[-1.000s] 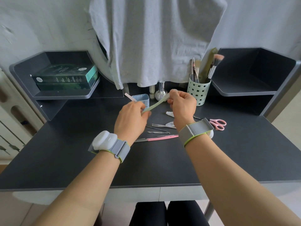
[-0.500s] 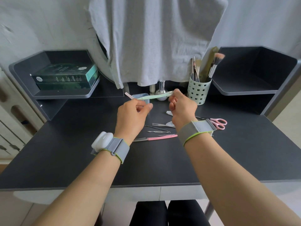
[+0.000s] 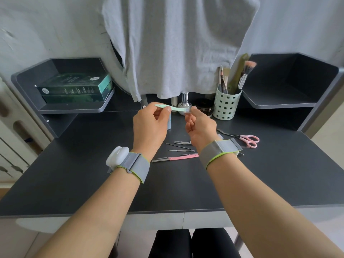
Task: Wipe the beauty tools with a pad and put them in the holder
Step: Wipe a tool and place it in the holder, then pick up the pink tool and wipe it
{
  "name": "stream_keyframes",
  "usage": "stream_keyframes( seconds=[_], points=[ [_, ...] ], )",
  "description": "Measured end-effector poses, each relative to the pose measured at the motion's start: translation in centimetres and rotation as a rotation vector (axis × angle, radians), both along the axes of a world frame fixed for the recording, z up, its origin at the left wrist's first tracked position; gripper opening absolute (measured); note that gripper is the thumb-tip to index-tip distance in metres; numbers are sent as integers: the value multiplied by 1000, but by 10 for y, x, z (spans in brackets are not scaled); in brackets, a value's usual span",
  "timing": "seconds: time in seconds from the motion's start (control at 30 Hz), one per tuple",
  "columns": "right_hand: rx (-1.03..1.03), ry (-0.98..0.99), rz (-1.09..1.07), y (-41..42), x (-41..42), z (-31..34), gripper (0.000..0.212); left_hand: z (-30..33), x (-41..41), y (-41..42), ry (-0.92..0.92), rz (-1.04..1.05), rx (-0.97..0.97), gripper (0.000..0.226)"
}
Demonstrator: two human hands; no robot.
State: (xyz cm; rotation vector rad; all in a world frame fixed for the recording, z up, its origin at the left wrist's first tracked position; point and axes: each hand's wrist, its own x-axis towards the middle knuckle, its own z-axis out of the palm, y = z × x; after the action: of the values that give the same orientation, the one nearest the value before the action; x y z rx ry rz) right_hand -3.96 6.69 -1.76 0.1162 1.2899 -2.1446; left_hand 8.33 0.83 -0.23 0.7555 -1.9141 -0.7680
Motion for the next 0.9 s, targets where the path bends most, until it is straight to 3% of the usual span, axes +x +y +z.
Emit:
stream_keyframes(
  seconds=[0.27, 0.9],
  points=[
    [122, 161, 42, -3, 0, -2, 21, 8, -2, -10, 19, 26, -17, 21],
    [174, 407, 21, -33, 5, 1, 16, 35, -4, -55, 63, 53, -180, 25]
  ],
)
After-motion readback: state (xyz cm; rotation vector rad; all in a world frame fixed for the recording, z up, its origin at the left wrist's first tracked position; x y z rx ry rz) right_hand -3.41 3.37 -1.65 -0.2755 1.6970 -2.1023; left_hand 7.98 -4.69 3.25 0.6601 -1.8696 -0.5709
